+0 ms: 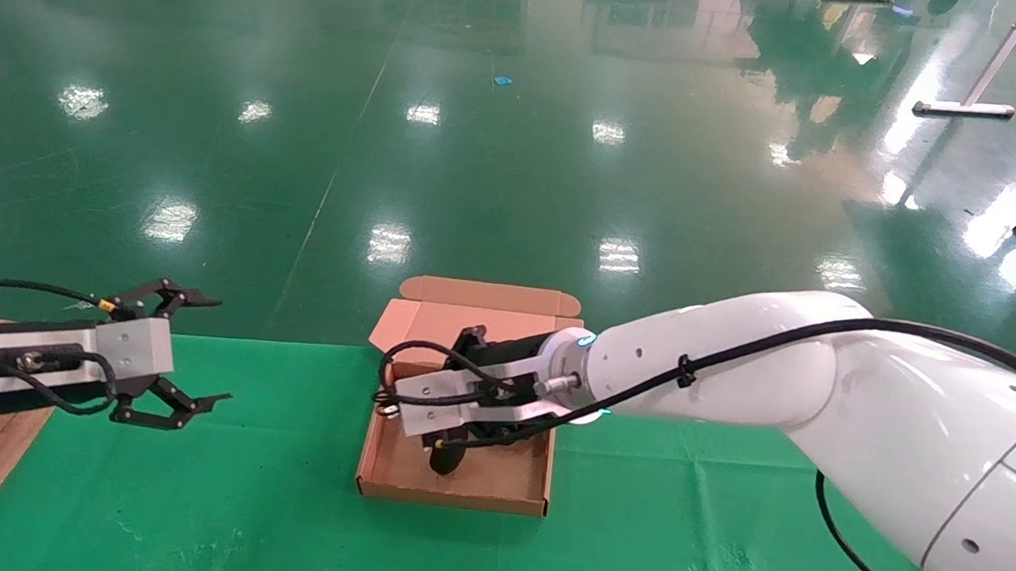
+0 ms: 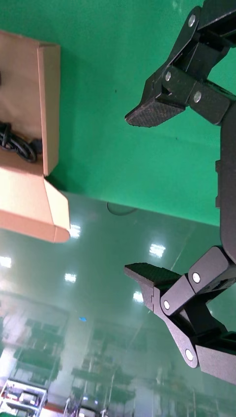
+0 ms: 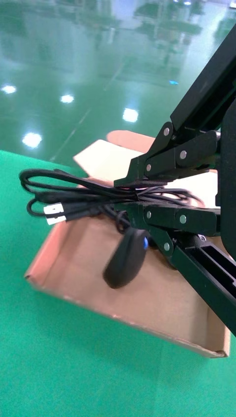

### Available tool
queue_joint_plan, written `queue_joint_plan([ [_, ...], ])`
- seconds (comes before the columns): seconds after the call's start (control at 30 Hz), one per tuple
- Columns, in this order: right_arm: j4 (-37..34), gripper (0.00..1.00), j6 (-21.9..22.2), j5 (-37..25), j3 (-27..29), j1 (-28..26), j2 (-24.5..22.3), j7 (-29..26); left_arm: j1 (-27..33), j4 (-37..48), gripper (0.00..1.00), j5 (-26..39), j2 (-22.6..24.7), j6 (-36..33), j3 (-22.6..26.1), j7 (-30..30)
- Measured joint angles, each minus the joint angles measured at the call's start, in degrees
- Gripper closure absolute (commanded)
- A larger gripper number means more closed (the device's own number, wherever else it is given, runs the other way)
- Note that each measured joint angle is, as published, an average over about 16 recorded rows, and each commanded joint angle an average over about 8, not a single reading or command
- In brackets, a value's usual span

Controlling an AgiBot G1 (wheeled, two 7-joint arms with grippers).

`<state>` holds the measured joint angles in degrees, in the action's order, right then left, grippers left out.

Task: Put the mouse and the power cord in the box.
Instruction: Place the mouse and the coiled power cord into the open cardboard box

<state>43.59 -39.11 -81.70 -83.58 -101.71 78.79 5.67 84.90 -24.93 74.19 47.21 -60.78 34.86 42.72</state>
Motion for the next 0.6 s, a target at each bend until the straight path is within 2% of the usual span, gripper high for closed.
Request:
queue_joint_plan([
  [0.6, -1.99, 0.0, 0.93, 4.64, -2.07, -0.04, -0.06, -0.26, 0.07, 6.28, 0.0, -0.73, 4.0, 0.64, -0.48, 5.74],
])
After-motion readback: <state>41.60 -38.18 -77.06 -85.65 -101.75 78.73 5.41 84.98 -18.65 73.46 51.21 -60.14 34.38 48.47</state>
